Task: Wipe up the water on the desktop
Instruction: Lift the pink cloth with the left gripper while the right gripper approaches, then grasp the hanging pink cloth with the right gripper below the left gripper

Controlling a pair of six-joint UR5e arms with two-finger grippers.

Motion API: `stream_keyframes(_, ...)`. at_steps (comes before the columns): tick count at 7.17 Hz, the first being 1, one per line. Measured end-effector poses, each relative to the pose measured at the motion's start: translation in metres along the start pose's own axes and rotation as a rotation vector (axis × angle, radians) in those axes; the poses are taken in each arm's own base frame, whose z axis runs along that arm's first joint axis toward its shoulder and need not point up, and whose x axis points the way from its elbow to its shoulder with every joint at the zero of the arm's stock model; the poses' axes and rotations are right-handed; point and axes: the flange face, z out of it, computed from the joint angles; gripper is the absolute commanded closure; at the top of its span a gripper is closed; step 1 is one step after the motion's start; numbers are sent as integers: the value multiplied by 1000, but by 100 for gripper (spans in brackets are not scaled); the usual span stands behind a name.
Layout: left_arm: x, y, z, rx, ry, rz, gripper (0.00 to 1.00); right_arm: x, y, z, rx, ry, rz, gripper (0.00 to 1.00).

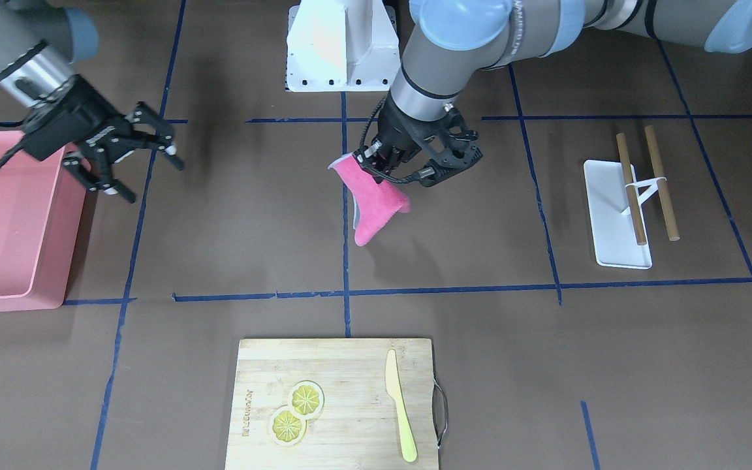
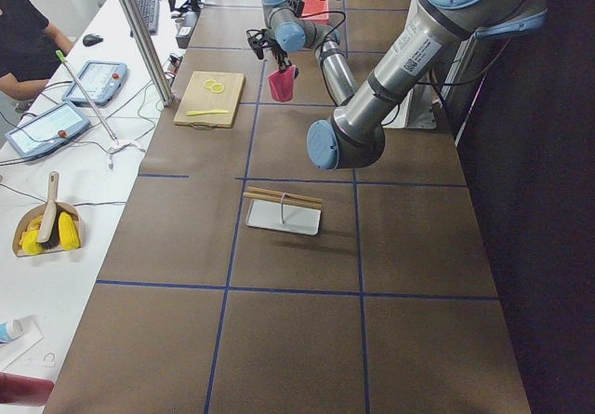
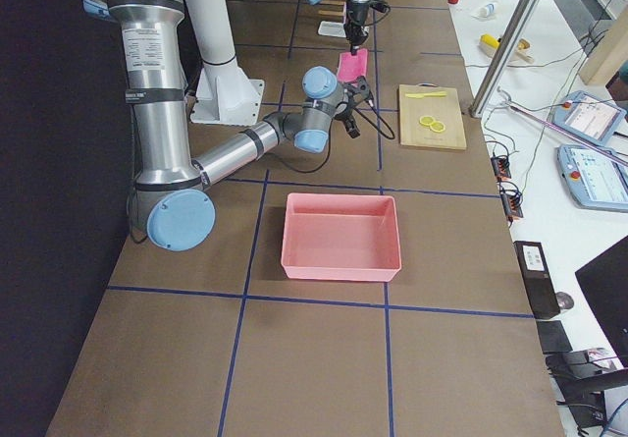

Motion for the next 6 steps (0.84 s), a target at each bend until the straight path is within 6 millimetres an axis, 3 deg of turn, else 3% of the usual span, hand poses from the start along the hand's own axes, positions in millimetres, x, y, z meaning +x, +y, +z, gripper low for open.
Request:
stream_keyframes(2, 23, 27, 17, 6, 30, -12, 100, -80, 29, 32, 73, 37, -13, 1)
stream_keyframes(3, 38, 43, 25, 15, 39, -18, 100, -110, 44, 45, 94, 53, -31, 2)
stream_keyframes(4, 48, 57, 35, 23, 45, -18, 100, -131, 53, 52, 107, 63, -50, 4)
stream_keyframes(6, 57, 67, 48, 28, 64, -22, 100, -154, 65, 60, 139, 83, -116, 4)
